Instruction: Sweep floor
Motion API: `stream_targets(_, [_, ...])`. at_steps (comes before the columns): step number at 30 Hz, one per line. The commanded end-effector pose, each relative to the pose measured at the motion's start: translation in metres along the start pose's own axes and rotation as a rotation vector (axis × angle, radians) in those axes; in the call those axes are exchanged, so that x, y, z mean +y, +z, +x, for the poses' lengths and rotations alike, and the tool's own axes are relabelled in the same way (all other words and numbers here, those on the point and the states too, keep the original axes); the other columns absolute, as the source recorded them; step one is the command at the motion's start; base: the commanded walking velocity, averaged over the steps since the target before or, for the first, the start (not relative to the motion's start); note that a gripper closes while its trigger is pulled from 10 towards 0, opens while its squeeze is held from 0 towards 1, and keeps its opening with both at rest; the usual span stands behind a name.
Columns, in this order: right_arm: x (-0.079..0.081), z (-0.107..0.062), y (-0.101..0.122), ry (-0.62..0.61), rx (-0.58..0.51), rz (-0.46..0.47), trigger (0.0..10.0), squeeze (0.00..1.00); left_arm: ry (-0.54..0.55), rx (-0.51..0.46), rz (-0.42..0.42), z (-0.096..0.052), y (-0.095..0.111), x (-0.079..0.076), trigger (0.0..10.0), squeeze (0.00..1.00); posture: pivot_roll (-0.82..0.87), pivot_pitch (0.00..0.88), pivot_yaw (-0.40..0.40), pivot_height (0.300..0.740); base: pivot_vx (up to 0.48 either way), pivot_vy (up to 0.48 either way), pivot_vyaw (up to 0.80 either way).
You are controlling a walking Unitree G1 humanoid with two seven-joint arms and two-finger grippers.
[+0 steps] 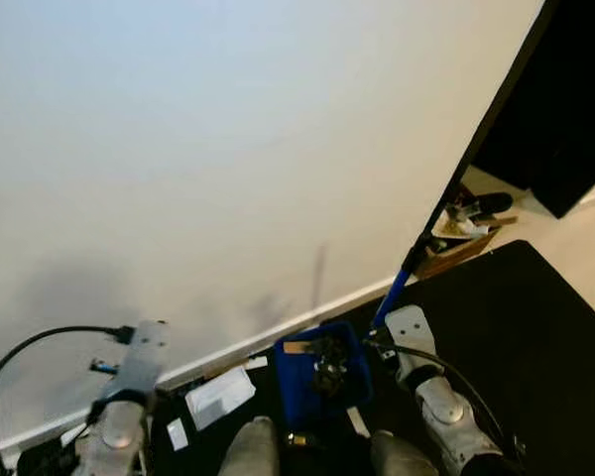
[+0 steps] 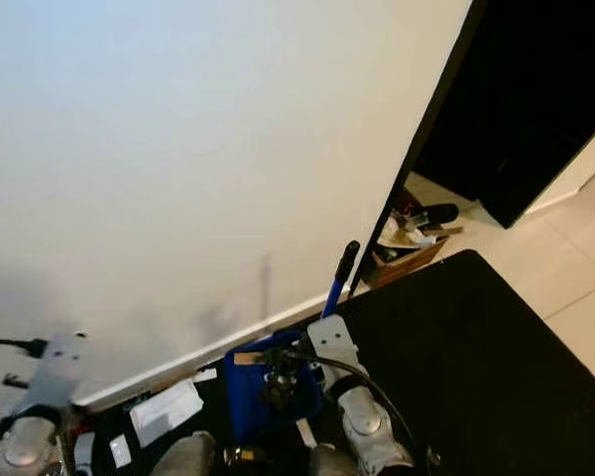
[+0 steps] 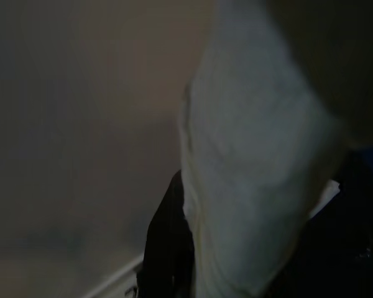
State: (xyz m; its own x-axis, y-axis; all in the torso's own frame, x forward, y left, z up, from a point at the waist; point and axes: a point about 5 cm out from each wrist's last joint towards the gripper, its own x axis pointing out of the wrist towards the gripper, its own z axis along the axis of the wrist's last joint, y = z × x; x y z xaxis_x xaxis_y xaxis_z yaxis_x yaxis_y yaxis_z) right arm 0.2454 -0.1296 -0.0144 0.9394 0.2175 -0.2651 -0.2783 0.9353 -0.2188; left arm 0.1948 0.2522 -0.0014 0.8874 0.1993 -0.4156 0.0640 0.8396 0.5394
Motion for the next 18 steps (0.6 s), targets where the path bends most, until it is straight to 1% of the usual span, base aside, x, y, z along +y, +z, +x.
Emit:
stream_targets(1, [0.0,-0.002,-0.005,-0.006,0.026,0.022,10.0,0.0,-0.034,0.03,0.04,-0.002,-0.01,-0.014,10.0,0.0,0.19,0.099,-0.017,0.74,0.0,0.0,0.0])
stream_targets(2, [0.0,-0.002,-0.005,-0.006,0.026,0.022,10.0,0.0,-0.034,0.03,0.04,-0.002,-0.01,-0.014,10.0,0.0,0.19,0.099,-0.017,0.74,0.0,0.0,0.0])
stream_targets(3, [-0.001,-0.004,-0.008,-0.016,0.034,0.033,10.0,0.0,-0.062,0.014,0.035,-0.001,-0.007,-0.021,10.0,0.0,0.19,0.098,-0.021,0.74,0.0,0.0,0.0])
stream_targets(4, [-0.002,-0.006,-0.009,-0.02,0.037,0.035,10.0,0.0,-0.071,0.005,0.032,-0.001,-0.006,-0.023,10.0,0.0,0.19,0.098,-0.021,0.74,0.0,0.0,0.0])
stream_targets(7, [-0.005,-0.009,-0.012,-0.032,0.043,0.031,10.0,0.0,-0.077,-0.008,0.006,0.001,-0.006,-0.024,10.0,0.0,0.19,0.098,-0.023,0.74,0.0,0.0,0.0])
stream_targets(9, [-0.006,-0.011,-0.014,-0.046,0.046,0.031,10.0,0.0,-0.07,-0.001,-0.044,0.004,-0.008,-0.023,10.0,0.0,0.18,0.098,-0.021,0.74,0.0,0.0,0.0])
stream_targets(11, [-0.009,-0.012,-0.016,-0.078,0.055,0.028,10.0,0.0,-0.057,0.01,-0.118,0.008,-0.009,-0.019,10.0,0.0,0.18,0.096,-0.019,0.74,0.0,0.0,0.0])
stream_targets(12, [-0.011,-0.012,-0.017,-0.102,0.063,0.029,10.0,0.0,-0.047,0.016,-0.163,0.009,-0.01,-0.018,10.0,0.0,0.17,0.091,-0.015,0.74,0.0,0.0,0.0])
stream_targets(13, [-0.015,-0.013,-0.018,-0.146,0.079,0.039,10.0,0.0,-0.044,0.021,-0.235,0.011,-0.011,-0.017,10.0,0.0,0.17,0.086,-0.008,0.74,0.0,0.0,0.0])
stream_targets(14, [-0.015,-0.013,-0.018,-0.146,0.079,0.039,10.0,0.0,-0.044,0.021,-0.235,0.011,-0.011,-0.017,10.0,0.0,0.17,0.086,-0.008,0.74,0.0,0.0,0.0])
stream_targets(15, [-0.016,-0.013,-0.019,-0.164,0.085,0.046,10.0,0.0,-0.048,0.022,-0.262,0.011,-0.011,-0.017,10.0,0.0,0.17,0.086,-0.008,0.74,0.0,0.0,0.0])
stream_targets(17, [-0.02,-0.013,-0.02,-0.196,0.1,0.063,10.0,0.0,-0.063,0.015,-0.273,0.012,-0.011,-0.02,10.0,0.0,0.16,0.083,-0.001,0.74,0.0,0.0,0.0])
stream_targets(18, [-0.022,-0.013,-0.022,-0.224,0.117,0.092,10.0,0.0,-0.095,0.02,-0.277,0.012,-0.013,-0.026,10.0,0.0,0.14,0.083,0.002,0.74,0.0,0.0,0.0])
